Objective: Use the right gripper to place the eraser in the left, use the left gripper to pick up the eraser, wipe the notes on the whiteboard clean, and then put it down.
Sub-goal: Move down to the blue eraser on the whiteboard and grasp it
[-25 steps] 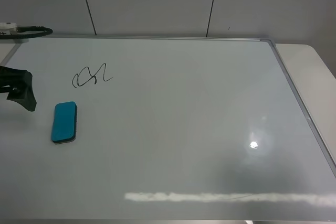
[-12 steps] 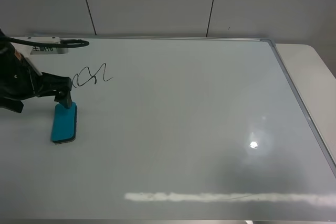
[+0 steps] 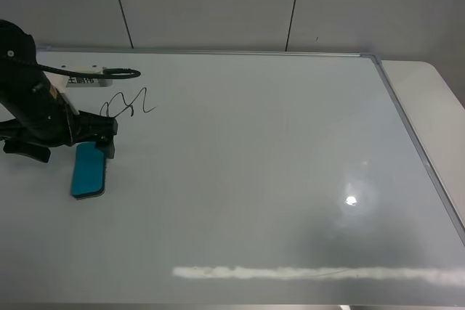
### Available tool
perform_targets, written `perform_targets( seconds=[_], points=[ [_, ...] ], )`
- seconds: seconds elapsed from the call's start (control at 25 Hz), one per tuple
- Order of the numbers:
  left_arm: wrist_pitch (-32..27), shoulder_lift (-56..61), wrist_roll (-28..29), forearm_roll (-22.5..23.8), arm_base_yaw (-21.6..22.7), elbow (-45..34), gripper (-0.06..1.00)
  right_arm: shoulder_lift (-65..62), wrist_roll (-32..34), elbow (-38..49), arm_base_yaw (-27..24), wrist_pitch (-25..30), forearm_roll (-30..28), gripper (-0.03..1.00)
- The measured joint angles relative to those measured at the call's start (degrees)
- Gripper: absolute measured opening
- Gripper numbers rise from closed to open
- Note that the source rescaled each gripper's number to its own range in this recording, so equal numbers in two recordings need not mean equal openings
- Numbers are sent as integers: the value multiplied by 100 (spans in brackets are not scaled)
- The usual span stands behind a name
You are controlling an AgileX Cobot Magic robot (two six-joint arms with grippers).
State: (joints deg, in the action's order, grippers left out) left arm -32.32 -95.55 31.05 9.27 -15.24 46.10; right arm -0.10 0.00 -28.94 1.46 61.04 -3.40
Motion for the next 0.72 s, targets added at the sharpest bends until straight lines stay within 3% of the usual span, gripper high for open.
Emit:
perform_targets(
  seconds=[0.28,0.72],
  points=[
    [-105,-40,524,437,-85,5,100,0,0,0,0,0,0,99],
    [47,-288,650,483,-85,5,100,0,0,0,0,0,0,99]
  ],
)
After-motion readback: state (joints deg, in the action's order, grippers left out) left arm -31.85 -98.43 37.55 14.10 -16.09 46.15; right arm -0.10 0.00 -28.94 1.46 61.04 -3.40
